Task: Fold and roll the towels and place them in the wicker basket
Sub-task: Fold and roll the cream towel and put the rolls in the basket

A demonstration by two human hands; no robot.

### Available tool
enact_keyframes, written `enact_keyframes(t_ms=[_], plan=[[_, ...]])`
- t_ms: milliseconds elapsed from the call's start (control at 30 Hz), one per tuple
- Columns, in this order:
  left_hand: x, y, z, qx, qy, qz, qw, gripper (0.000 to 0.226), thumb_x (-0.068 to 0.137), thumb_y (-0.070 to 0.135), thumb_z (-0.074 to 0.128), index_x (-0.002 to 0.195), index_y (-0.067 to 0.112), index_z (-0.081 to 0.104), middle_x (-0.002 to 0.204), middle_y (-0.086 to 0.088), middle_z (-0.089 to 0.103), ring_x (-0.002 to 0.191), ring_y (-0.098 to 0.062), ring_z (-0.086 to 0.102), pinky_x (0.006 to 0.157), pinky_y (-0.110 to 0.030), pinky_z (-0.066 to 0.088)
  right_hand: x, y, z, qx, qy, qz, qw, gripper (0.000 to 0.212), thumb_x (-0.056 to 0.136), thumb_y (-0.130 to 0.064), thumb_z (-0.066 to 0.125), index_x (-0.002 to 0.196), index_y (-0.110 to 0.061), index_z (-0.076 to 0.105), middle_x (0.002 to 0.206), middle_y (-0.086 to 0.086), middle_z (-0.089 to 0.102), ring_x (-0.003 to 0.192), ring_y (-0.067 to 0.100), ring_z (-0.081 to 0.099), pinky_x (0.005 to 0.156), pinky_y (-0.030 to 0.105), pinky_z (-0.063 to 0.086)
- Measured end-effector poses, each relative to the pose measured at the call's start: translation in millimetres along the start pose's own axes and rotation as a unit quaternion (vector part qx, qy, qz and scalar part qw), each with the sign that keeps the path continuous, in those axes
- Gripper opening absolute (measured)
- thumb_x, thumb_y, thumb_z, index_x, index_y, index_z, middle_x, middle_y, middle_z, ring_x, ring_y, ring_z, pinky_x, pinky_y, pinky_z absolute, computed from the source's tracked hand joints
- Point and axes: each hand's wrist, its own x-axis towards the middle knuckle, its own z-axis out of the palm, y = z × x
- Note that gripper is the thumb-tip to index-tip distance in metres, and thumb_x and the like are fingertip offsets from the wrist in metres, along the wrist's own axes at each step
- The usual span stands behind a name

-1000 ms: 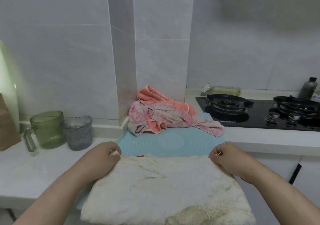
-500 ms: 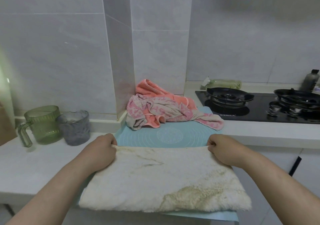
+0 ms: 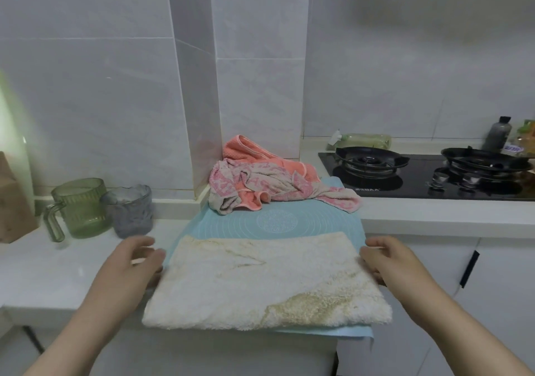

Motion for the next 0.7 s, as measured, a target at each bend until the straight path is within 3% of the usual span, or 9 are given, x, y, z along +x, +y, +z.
enact_keyframes(t_ms=[67,133,233,333,500,600,700], plan=[[-25.1,-8.7,-10.7,-0.021,0.021,-0.023,0.999,0.012,0.094,0.013,0.061,0.105,0.011,0.06,0.099,-0.011,0.065,0.079,-0.031,0.065,0.082,-0.046,0.053,-26.0,7.0,-6.4,0.069,-0.006,0.018,0.997,0.016,0.095,-0.017,0.058,0.11,-0.012,0.059,0.095,0.009,0.068,0.081,0.022,0.065,0.073,0.032,0.052],[-46.6,-17.8,-17.4,-0.026,0.017,-0.05,0.998,0.007,0.092,0.009,0.063,0.098,0.006,0.063,0.09,-0.017,0.066,0.072,-0.031,0.061,0.068,-0.04,0.051,-48.7,18.1,-9.0,0.1,-0.02,0.041,0.994,0.013,0.096,-0.016,0.057,0.101,-0.007,0.066,0.089,0.01,0.069,0.078,0.022,0.063,0.073,0.035,0.053],[-69.2,-26.0,-20.5,-0.049,-0.034,-0.1,0.993,0.006,0.092,0.009,0.064,0.096,0.005,0.063,0.09,-0.019,0.066,0.068,-0.032,0.06,0.056,-0.031,0.044,-74.1,28.3,-11.4,0.144,-0.054,0.069,0.986,0.016,0.095,-0.016,0.058,0.096,-0.004,0.069,0.074,0.002,0.066,0.072,0.021,0.057,0.066,0.034,0.051],[-83.5,-28.6,-18.4,-0.117,-0.075,-0.134,0.981,0.006,0.094,0.007,0.06,0.1,0.008,0.059,0.089,-0.021,0.065,0.06,-0.028,0.058,0.047,-0.026,0.043,-86.5,27.5,-13.6,0.186,-0.062,0.091,0.976,0.012,0.094,-0.014,0.06,0.095,-0.005,0.067,0.081,0.005,0.063,0.068,0.021,0.053,0.062,0.032,0.049],[-93.5,-23.2,-13.8,-0.164,-0.079,-0.097,0.979,0.023,0.095,0.003,0.056,0.102,0.024,0.056,0.091,-0.018,0.064,0.064,-0.028,0.06,0.039,-0.024,0.039,-91.3,18.8,-12.1,0.253,-0.101,0.154,0.95,0.013,0.095,-0.017,0.058,0.101,-0.006,0.064,0.085,0.009,0.062,0.061,0.019,0.052,0.055,0.027,0.051],[-94.2,-19.0,-12.7,-0.167,-0.074,-0.082,0.98,0.021,0.095,0.003,0.054,0.105,0.021,0.057,0.089,-0.016,0.063,0.06,-0.024,0.06,0.039,-0.021,0.031,-90.2,14.6,-10.6,0.272,-0.114,0.169,0.941,0.01,0.096,-0.018,0.057,0.099,-0.01,0.063,0.083,0.009,0.057,0.06,0.017,0.05,0.053,0.024,0.051],[-89.9,-18.4,-13.4,-0.173,-0.117,-0.098,0.973,0.013,0.098,0.008,0.051,0.108,0.01,0.059,0.078,-0.012,0.062,0.053,-0.019,0.058,0.038,-0.017,0.026,-86.8,11.4,-10.2,0.266,-0.109,0.171,0.942,0.009,0.098,-0.017,0.055,0.098,-0.009,0.06,0.081,0.009,0.055,0.06,0.016,0.05,0.05,0.022,0.051]])
